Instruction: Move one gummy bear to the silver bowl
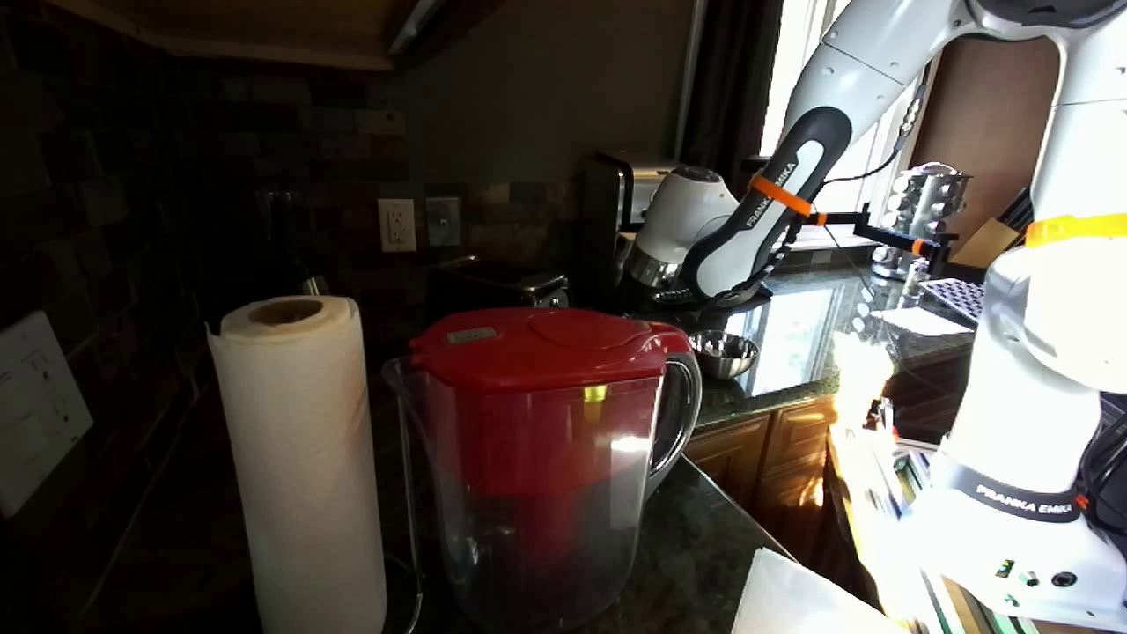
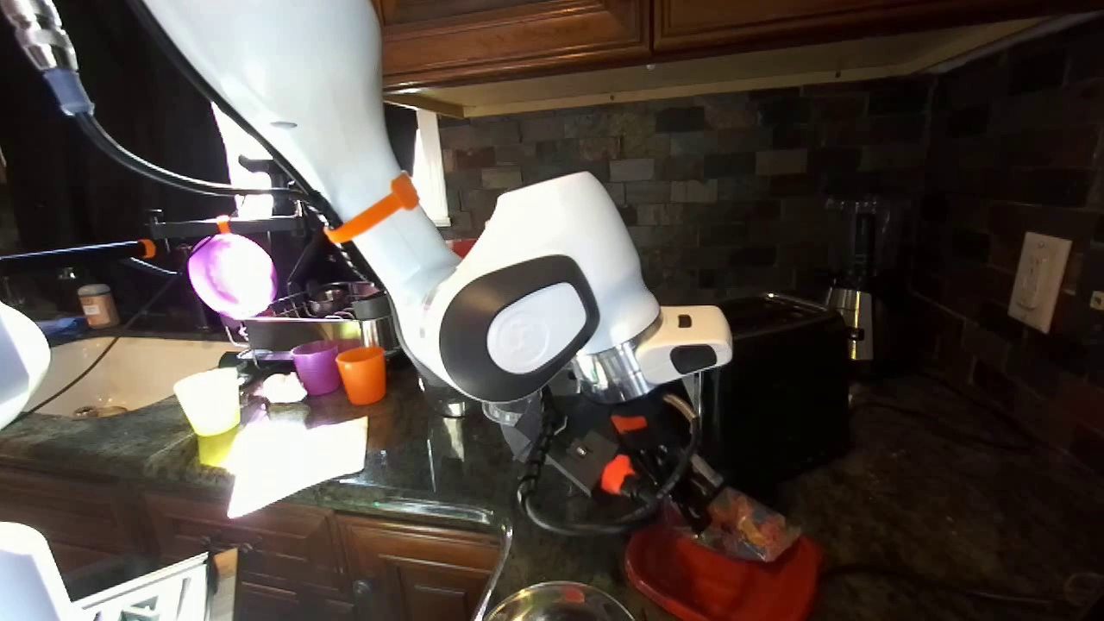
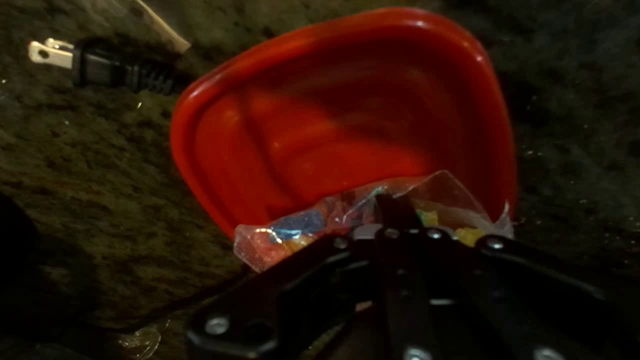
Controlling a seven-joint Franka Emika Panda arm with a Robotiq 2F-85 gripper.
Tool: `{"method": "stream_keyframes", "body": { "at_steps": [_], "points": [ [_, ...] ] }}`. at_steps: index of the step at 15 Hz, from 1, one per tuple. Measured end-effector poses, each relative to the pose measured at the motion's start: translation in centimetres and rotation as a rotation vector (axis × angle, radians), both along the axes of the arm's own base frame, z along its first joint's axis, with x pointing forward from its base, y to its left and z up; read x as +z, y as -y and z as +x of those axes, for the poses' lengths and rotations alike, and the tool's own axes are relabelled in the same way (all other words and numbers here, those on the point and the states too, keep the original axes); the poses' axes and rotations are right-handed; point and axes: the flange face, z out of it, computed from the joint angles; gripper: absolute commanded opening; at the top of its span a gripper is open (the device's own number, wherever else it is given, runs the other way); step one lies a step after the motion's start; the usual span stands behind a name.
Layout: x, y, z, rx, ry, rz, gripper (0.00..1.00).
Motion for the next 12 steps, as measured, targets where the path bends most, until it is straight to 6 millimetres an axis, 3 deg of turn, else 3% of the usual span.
{"method": "stream_keyframes", "body": {
  "at_steps": [6, 12],
  "points": [
    [0.8, -1.7, -0.5, -0.018, 0.021, 0.066, 0.00],
    [2.6, -2.0, -0.6, -0.023, 0.069, 0.112, 0.00]
  ]
}}
